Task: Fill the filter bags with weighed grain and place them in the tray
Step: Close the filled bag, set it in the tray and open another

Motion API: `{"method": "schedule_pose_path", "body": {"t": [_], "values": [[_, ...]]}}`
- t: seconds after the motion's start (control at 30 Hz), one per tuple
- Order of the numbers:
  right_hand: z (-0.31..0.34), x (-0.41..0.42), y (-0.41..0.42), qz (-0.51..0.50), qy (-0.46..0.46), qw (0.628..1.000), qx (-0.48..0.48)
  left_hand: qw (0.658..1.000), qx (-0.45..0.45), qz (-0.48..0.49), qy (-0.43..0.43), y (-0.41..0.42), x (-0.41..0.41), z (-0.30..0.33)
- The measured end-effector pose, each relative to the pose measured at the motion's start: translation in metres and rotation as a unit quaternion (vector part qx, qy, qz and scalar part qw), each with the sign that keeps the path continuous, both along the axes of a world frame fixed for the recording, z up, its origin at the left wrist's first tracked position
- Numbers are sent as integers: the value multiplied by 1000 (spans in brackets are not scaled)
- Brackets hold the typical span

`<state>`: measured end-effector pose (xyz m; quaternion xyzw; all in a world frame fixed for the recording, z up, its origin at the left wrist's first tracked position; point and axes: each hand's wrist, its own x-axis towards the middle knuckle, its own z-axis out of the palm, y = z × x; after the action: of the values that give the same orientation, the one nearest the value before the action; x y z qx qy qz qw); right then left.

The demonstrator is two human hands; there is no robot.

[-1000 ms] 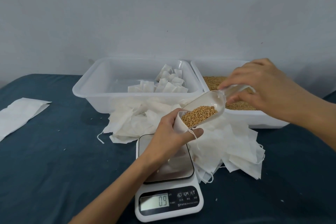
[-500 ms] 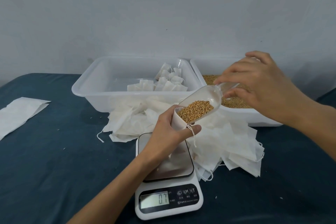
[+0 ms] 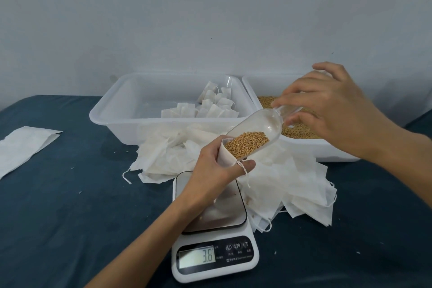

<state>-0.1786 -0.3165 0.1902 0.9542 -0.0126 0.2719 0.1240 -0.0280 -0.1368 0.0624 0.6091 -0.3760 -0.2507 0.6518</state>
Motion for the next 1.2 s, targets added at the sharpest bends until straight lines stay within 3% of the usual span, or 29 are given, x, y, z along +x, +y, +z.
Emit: {"method": "schedule_pose_path", "body": {"t": [0.4, 1.2], "values": [[1, 0, 2, 15, -22, 999, -45, 1000, -14, -9, 2, 1, 1, 1], [2, 0, -2, 3, -19, 1000, -12, 999, -25, -28, 36, 1, 1, 0]]}}
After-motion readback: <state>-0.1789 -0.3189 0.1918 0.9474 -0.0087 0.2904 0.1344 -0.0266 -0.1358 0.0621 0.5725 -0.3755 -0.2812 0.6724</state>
